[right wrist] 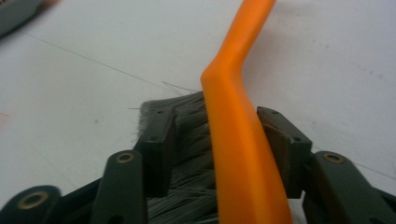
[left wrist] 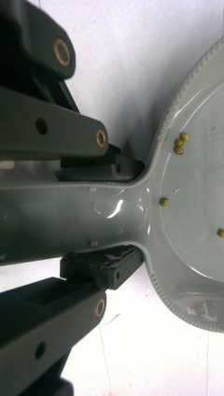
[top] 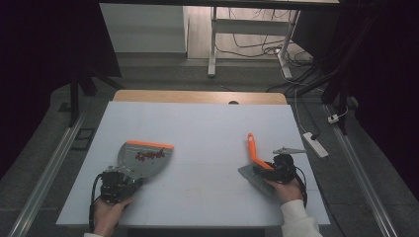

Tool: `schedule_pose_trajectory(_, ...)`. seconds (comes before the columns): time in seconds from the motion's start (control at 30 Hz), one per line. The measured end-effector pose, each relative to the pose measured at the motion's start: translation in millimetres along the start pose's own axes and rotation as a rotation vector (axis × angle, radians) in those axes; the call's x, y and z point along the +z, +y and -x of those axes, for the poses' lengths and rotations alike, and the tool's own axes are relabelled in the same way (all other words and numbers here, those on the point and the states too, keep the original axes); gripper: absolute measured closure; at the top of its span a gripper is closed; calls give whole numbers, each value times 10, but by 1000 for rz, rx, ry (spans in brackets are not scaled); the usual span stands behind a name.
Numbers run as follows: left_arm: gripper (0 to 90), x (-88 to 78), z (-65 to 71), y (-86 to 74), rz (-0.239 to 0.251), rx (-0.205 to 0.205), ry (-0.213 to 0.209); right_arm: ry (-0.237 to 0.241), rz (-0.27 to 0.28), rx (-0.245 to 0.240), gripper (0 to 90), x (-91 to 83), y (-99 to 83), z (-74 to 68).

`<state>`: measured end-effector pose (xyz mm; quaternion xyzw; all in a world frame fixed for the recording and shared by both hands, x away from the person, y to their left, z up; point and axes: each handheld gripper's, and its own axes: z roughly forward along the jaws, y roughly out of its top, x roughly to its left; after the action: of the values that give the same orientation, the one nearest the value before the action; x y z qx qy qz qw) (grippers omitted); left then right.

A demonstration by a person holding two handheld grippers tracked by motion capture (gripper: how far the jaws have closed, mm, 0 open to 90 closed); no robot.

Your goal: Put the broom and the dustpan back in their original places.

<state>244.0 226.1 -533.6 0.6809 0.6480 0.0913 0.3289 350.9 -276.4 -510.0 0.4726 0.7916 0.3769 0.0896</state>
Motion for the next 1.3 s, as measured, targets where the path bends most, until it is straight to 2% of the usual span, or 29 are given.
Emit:
schedule_pose_trajectory(0.2,598,-11,-5,-1,5,3,-5,-34,-7,6,423,9,-4,34)
schedule_pose_trajectory(0.3,493,-40,2,-9,13,16,3,-51,19,6,424,-22,1,45)
schedule_pose_trajectory(0.4,386,-117,17,-15,25,49,13,-41,39,4,424,-55,4,48)
schedule_pose_trajectory(0.5,350,-196,15,-35,28,94,22,-38,61,-19,422,-91,7,22)
schedule_pose_trajectory(0.63,345,-298,29,-55,47,162,25,-13,85,-82,422,-149,14,-49)
schedule_pose_trajectory(0.7,354,-343,47,-53,67,203,6,8,88,-119,425,-178,10,-89)
schedule_pose_trajectory(0.77,358,-372,68,-43,87,244,-31,25,92,-154,425,-199,-2,-123)
schedule_pose_trajectory(0.87,360,-366,101,-12,92,297,-100,49,99,-197,425,-219,-26,-158)
schedule_pose_trajectory(0.93,361,-334,126,11,89,325,-132,60,101,-221,425,-229,-44,-189)
schedule_pose_trajectory(1.0,361,-292,147,40,82,349,-169,70,101,-254,425,-240,-64,-225)
schedule_pose_trajectory(1.13,360,-236,184,92,81,379,-211,95,102,-311,424,-258,-110,-302)
schedule_pose_trajectory(1.3,358,-177,220,127,71,403,-238,105,92,-358,425,-242,-148,-359)
